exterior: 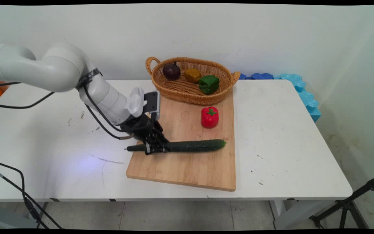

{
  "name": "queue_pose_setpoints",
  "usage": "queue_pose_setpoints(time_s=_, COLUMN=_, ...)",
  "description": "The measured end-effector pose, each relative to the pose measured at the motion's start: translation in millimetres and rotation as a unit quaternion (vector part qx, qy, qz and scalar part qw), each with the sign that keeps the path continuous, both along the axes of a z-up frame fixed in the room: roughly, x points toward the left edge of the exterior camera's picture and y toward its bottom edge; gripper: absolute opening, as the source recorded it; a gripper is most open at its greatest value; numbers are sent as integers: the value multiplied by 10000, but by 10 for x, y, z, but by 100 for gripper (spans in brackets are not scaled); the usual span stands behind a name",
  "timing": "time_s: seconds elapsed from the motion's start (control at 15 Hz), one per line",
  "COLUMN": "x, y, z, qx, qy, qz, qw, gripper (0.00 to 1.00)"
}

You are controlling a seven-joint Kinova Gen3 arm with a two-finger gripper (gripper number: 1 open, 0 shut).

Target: Place the picked object in the vegetable basket

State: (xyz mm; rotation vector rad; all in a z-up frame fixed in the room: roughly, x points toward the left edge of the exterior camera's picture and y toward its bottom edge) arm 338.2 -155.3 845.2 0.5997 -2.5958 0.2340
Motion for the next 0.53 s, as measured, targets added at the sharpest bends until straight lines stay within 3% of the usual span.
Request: queue_pose_setpoints(time_s=0.53, x=145, y=-239, z=388, qx=-358, qy=-40, qz=-81, qw=9993, gripper=0)
